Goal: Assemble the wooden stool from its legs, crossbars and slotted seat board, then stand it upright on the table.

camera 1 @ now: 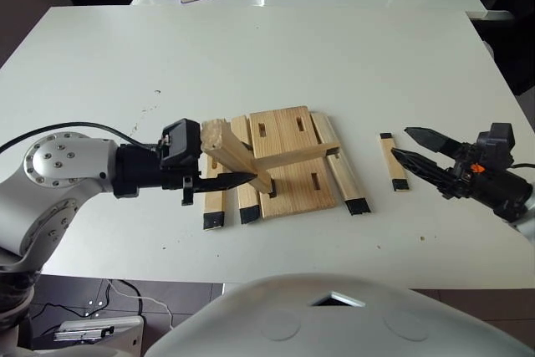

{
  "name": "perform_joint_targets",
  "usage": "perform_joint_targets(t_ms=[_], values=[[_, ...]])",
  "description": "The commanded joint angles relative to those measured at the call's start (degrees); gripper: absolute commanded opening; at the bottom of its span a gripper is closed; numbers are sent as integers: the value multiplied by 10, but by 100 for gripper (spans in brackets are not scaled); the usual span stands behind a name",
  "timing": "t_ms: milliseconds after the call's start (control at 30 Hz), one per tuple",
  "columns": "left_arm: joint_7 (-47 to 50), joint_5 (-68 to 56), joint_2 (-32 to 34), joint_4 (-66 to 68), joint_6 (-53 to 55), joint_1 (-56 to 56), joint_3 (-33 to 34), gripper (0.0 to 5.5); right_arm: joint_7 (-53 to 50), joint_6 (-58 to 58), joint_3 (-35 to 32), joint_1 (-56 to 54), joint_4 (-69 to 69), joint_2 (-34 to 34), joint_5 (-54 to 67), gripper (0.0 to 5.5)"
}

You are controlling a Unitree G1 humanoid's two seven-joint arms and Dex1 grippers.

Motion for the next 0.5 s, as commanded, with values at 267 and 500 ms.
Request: perform_joint_targets(t_ms=[267, 500], values=[[1, 15, 15, 9, 48, -5, -9, 206, -2, -15, 5, -5, 2, 5, -17, 299], [-2, -24, 10, 19, 62, -63, 23, 206, 0, -23, 10, -7, 6, 6, -25, 299]])
